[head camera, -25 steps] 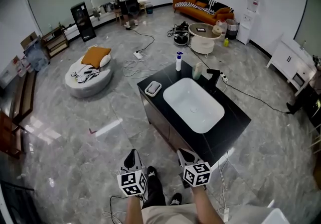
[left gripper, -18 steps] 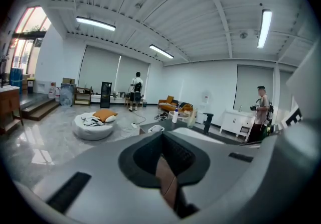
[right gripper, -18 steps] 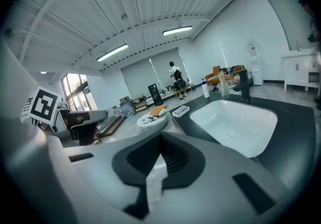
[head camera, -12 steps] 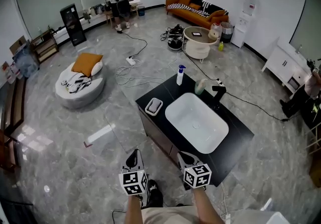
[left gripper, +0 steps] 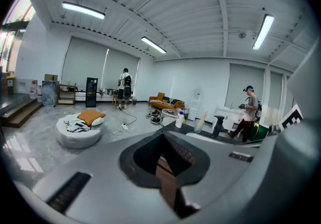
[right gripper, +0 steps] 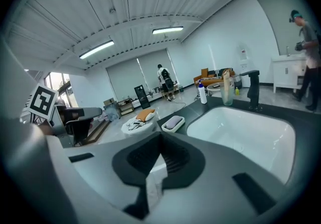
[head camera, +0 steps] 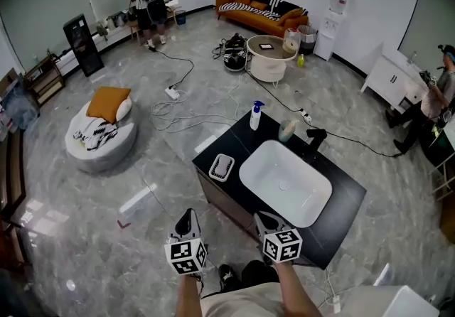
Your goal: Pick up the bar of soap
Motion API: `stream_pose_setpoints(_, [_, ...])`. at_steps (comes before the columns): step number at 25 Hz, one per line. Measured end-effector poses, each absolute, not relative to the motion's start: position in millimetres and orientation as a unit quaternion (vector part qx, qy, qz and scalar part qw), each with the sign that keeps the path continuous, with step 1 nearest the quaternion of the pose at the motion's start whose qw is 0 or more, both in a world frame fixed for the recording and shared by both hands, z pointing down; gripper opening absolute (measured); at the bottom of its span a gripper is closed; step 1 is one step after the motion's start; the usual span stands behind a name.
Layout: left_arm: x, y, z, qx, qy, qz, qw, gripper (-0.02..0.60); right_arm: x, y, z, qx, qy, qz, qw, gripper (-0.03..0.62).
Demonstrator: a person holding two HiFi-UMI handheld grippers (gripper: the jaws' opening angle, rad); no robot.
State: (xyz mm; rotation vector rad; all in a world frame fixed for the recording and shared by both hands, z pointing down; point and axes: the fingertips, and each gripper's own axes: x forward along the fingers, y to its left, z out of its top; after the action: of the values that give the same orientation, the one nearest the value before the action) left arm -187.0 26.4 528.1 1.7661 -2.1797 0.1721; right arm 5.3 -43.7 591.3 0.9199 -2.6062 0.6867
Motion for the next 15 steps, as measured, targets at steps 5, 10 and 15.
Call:
stream_pose_setpoints(5, [-193,-3,531,0.640,-0.747,0.063,0.168,0.006,10,-67,596,0.349,-0.892,0.247,0.144,0.003])
stream_pose_setpoints(10, [-195,-34,537,0.652,-0.735,0.069,0.173,0.006,3,-95,599,0.360,-0.887,0.252,0.141,0.003])
stream_pose_setpoints(15, [-204,-73,546,0.657,-0.727,0.085,0.177,0.006,-22,-130,602,0.350,-0.891,0.256,0.133,0.003])
